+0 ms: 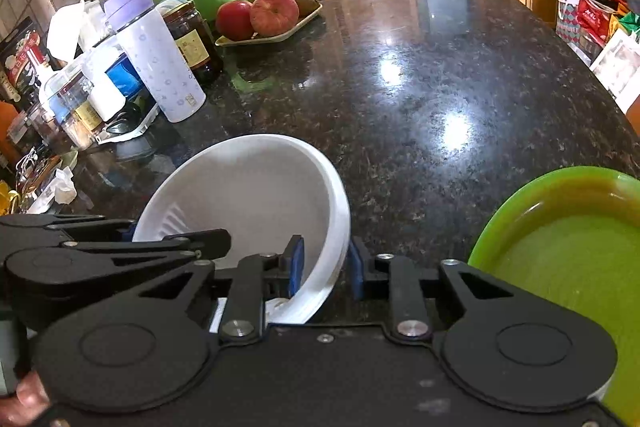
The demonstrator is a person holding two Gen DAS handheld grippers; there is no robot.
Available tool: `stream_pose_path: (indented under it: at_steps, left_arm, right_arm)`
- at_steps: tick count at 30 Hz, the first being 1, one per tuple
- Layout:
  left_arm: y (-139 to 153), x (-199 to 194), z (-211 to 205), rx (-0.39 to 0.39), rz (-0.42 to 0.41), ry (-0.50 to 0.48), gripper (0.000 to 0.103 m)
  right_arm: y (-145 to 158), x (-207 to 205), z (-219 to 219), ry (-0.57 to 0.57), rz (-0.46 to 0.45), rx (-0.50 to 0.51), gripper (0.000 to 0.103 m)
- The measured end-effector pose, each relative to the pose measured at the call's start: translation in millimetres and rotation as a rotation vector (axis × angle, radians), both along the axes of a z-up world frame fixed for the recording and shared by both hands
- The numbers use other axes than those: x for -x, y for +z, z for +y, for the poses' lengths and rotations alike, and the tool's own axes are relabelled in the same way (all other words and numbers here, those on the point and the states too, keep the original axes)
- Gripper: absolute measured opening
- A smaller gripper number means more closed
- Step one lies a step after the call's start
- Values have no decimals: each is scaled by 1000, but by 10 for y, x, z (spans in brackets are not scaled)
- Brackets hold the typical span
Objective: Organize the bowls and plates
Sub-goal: 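Lower the ribbed white bowl onto the green plate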
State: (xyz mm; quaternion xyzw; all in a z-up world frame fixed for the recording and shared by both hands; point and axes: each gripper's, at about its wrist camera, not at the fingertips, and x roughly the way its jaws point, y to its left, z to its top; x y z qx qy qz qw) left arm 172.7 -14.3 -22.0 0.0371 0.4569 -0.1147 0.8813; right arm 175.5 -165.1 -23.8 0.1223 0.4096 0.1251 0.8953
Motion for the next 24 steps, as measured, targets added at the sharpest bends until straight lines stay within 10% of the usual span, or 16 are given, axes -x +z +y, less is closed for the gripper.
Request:
stream_pose_path:
  at_steps: [24]
  left_arm:
    - [141,285,407,75,-16,-65,32]
  right_arm:
    - [129,372,399,-92,-59,33,20]
